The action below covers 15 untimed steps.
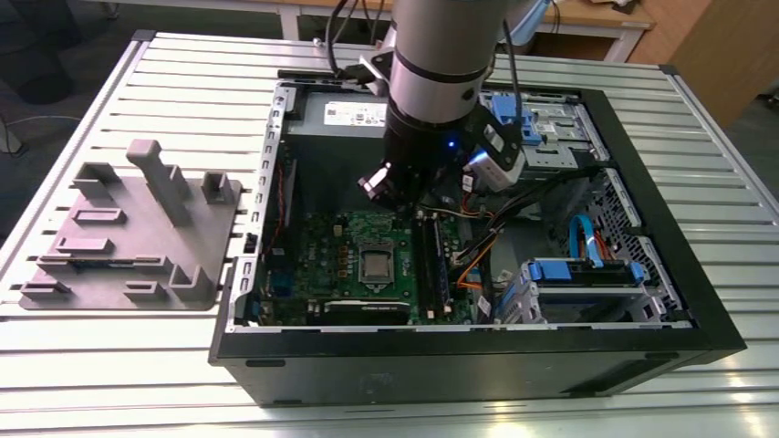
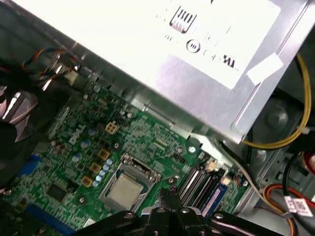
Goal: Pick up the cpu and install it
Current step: 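Install the first cpu locking lever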
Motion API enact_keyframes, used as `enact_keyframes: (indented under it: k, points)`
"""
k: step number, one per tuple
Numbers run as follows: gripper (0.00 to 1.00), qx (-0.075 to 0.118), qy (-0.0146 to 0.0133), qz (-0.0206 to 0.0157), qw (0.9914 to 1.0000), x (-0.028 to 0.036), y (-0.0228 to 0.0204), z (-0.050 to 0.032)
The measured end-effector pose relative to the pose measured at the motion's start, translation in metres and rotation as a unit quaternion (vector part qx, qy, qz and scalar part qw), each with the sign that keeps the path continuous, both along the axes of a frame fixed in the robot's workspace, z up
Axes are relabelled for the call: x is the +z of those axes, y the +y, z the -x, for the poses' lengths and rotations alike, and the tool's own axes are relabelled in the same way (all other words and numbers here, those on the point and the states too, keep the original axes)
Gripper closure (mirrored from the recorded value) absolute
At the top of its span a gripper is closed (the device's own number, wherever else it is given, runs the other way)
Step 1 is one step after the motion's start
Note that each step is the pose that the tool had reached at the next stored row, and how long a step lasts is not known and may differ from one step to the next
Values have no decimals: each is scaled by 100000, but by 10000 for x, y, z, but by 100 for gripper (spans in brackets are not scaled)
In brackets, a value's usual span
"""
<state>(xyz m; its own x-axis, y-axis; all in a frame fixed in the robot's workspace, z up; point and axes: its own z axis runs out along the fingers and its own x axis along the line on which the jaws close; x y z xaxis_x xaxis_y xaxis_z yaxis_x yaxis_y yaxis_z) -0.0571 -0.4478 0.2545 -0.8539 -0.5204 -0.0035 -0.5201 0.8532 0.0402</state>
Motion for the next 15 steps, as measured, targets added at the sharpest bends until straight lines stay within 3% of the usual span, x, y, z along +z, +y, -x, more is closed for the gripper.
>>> enact_keyframes:
  k: [3, 7, 9, 11, 12, 15]
  points:
    - [89, -2, -10, -1133, 99994, -1, 4, 1]
    - [89, -6, -10, -3326, 99945, -1, 4, 2]
    - [89, -3, -11, -4595, 99894, -1, 4, 3]
    - [89, -7, -12, -5494, 99849, -1, 4, 5]
    - [89, -9, -13, -5740, 99835, -1, 4, 6]
    - [89, -2, -15, -5805, 99831, -3, 9, 4]
